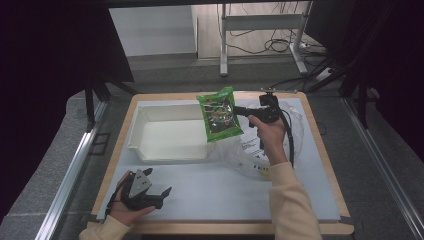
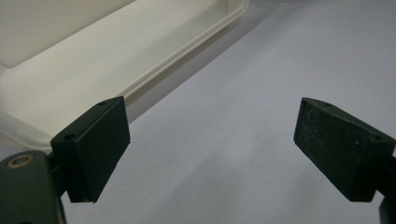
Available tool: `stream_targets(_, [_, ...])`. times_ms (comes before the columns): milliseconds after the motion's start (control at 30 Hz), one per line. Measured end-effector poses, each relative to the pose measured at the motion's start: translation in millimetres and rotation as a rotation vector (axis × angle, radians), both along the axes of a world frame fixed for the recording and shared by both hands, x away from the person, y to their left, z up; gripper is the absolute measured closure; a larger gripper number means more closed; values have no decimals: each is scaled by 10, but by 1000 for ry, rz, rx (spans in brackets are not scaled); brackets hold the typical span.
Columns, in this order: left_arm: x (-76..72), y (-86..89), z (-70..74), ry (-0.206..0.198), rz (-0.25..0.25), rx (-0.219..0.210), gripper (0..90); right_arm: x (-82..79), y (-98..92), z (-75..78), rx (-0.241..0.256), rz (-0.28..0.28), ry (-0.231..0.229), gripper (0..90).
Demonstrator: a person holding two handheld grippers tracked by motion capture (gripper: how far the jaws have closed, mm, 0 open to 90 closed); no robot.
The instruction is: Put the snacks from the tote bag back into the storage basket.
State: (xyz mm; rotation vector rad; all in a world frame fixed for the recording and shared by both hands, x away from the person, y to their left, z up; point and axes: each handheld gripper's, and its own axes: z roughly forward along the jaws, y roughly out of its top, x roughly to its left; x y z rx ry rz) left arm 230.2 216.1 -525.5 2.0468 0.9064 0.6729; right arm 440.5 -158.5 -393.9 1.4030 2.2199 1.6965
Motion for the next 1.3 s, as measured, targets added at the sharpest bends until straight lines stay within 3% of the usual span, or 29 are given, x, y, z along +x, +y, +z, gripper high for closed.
stream_targets(1300, [1, 7, 0, -1, 1, -10, 105, 44, 440, 8, 6, 68, 8, 897])
